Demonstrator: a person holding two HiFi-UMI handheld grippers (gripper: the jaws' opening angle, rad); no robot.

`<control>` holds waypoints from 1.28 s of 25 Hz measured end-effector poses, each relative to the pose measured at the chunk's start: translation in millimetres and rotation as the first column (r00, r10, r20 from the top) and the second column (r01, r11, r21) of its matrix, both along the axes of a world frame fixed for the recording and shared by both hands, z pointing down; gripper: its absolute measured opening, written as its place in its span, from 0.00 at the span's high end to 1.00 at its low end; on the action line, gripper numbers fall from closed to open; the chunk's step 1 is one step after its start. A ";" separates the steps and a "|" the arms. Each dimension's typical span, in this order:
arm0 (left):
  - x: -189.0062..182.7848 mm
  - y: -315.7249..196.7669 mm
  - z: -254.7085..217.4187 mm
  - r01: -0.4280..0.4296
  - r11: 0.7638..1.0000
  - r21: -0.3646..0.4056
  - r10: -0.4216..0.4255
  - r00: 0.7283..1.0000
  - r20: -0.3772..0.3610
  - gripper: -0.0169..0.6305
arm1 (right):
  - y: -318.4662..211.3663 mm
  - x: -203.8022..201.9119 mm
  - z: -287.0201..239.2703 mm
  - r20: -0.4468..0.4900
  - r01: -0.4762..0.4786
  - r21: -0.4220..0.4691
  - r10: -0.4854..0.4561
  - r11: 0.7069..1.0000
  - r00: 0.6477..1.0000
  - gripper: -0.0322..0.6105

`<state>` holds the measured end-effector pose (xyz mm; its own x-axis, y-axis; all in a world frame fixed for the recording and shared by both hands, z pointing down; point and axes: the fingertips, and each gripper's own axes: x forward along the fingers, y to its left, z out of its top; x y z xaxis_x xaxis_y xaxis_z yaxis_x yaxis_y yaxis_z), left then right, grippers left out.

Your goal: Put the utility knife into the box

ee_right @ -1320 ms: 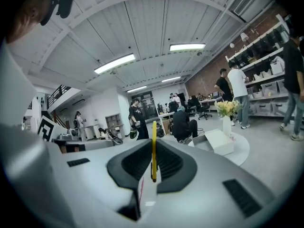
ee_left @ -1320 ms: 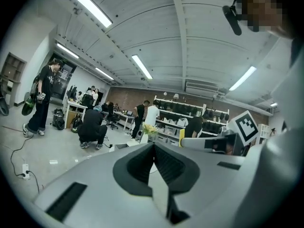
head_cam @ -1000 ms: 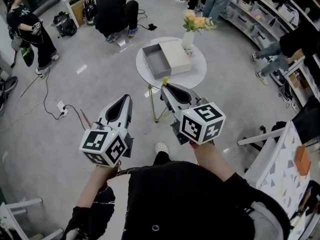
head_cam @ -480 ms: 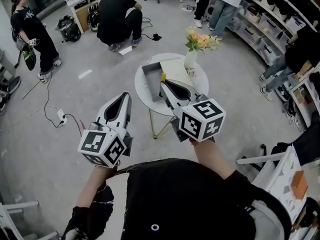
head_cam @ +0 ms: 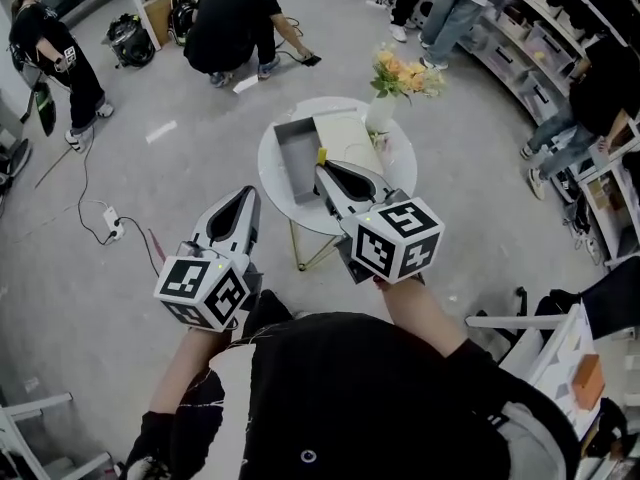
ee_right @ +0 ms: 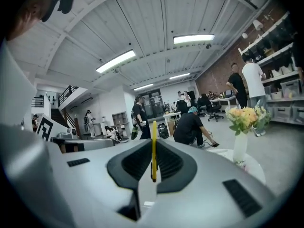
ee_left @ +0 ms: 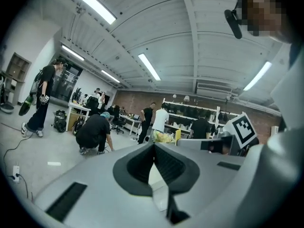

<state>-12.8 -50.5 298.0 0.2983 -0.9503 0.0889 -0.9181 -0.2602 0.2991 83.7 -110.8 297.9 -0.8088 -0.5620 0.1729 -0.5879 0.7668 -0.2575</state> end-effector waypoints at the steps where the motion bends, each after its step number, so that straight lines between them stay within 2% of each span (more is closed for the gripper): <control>1: -1.3 -3.4 4.2 0.000 1.000 -0.010 0.000 1.000 -0.004 0.96 | -3.2 -0.4 5.5 -0.004 -0.003 -0.013 0.003 1.000 1.000 0.90; 9: -20.8 -36.4 43.0 -0.026 0.996 -0.088 0.026 1.000 -0.001 0.96 | -35.9 -8.1 55.0 -0.084 -0.055 -0.094 0.047 0.994 0.995 0.90; 16: -54.1 -92.4 64.6 -0.053 0.989 -0.137 0.052 0.999 -0.013 0.96 | -82.2 -26.5 89.2 -0.144 -0.115 -0.169 0.091 0.979 0.985 0.90; 21: -76.3 -133.5 63.3 -0.090 0.985 -0.146 0.089 0.996 -0.016 0.96 | -118.2 -42.5 104.0 -0.169 -0.162 -0.219 0.127 0.962 0.978 0.90; 32: -115.3 -206.5 55.5 -0.183 0.972 -0.148 0.182 0.983 -0.018 0.96 | -180.0 -63.9 117.7 -0.222 -0.254 -0.265 0.198 0.930 0.955 0.90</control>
<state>-128.1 -257.0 353.5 0.4663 -0.8561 0.2227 -0.8577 -0.3758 0.3510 19.8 -290.7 415.7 -0.6026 -0.6293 0.4908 -0.7961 0.5172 -0.3143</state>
